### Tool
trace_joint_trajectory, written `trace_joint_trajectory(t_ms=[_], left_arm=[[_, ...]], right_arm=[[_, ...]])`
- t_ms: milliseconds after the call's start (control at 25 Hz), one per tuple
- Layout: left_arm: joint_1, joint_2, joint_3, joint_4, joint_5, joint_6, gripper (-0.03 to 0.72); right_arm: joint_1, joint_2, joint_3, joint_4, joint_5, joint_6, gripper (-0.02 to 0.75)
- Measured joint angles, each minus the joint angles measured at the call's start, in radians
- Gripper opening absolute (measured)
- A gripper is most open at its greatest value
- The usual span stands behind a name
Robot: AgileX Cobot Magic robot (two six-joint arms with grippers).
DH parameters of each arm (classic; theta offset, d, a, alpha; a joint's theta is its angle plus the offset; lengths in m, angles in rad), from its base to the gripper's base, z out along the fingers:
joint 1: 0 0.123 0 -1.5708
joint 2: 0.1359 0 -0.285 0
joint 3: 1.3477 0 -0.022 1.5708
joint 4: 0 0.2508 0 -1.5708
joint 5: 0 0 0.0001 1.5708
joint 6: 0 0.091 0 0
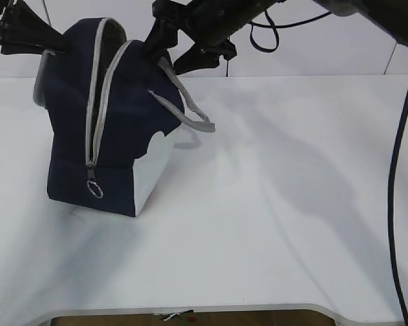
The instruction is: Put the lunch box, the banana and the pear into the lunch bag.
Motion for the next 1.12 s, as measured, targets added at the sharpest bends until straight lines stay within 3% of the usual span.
trace_joint_trajectory(t_ms=[440, 920, 1040, 1120], left_arm=[[0.0, 0.0, 0.0, 0.0, 0.0, 0.0, 0.003], [0.0, 0.0, 0.0, 0.0, 0.0, -0.002, 0.003], [0.0, 0.0, 0.0, 0.0, 0.0, -0.002, 0.003], [0.0, 0.0, 0.0, 0.0, 0.0, -0.002, 0.003]], right_arm=[[0.0, -0.002, -0.007, -0.077, -0.094, 0.015, 0.576], [0.0, 0.041, -0.009, -0.014, -0.113, 0.015, 0.574], [0.0, 0.045, -0.009, 0.005, -0.113, 0.015, 0.515], [0.0, 0.045, -0.009, 0.01, -0.113, 0.015, 0.405]])
